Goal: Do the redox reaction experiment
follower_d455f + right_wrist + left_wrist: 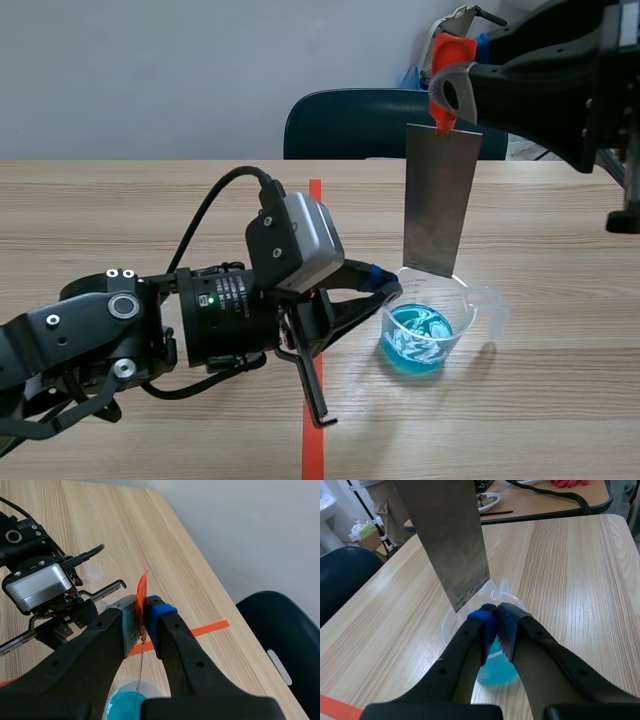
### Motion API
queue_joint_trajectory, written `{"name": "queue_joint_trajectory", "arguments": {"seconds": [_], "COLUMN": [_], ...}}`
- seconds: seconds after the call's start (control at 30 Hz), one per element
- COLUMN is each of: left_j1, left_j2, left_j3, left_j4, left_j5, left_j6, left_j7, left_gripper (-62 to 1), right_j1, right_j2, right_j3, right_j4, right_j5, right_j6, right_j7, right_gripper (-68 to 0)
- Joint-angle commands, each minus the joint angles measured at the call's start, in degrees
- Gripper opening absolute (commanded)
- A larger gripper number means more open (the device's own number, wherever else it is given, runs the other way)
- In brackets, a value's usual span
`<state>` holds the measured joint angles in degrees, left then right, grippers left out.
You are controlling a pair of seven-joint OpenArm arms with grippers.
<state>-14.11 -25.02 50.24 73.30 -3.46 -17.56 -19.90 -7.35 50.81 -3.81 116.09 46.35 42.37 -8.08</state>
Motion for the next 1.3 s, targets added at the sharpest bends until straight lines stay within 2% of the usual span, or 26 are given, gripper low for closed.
{"name": "queue_joint_trajectory", "arguments": {"seconds": [0.0, 0.1, 0.2, 0.67, 0.87, 1.0, 1.17, 1.27], "left_j1": [-0.3, -0.3, -0.3, -0.3, -0.3, -0.2, 0.3, 1.2], "left_j2": [0.4, 0.4, 0.4, 0.3, -1.1, -3.5, -7.3, -10.1], "left_j3": [0.0, 0.0, 0.0, 0.0, 0.0, -0.2, -1.0, -1.6], "left_j4": [1.2, 1.2, 1.2, 1.2, 1.3, 1.3, 1.4, 1.4], "left_j5": [-0.6, -1.7, -3.7, -3.7, -3.7, -3.7, -3.6, -3.6], "left_j6": [0.3, 0.8, 3.0, 3.1, 3.1, 3.2, 4.7, 5.5], "left_j7": [-0.5, -0.3, 0.5, 0.5, 0.0, -1.8, -7.5, -10.6], "left_gripper": [-59.3, -59.3, -59.3, -59.2, -58.7, -48.8, -43.8, -35.2], "right_j1": [0.5, 0.5, 0.5, 0.5, 0.5, 0.5, 0.5, 0.5], "right_j2": [0.3, 0.3, 0.3, 0.3, 0.3, 0.3, 0.3, 0.3], "right_j3": [0.9, 0.9, 0.9, 0.9, 0.9, 0.9, 0.9, 0.9], "right_j4": [0.5, 0.5, 0.5, 0.5, 0.5, 0.5, 0.5, 0.5], "right_j5": [0.8, 0.8, 0.8, 0.8, 0.8, 0.8, 0.8, 0.8], "right_j6": [0.4, 0.4, 0.4, 0.4, 0.4, 0.4, 0.4, 0.4], "right_j7": [0.5, 0.5, 0.5, 0.5, 0.5, 0.5, 0.5, 0.5], "right_gripper": [-66.5, -66.5, -66.5, -66.5, -66.5, -66.5, -66.5, -66.5]}}
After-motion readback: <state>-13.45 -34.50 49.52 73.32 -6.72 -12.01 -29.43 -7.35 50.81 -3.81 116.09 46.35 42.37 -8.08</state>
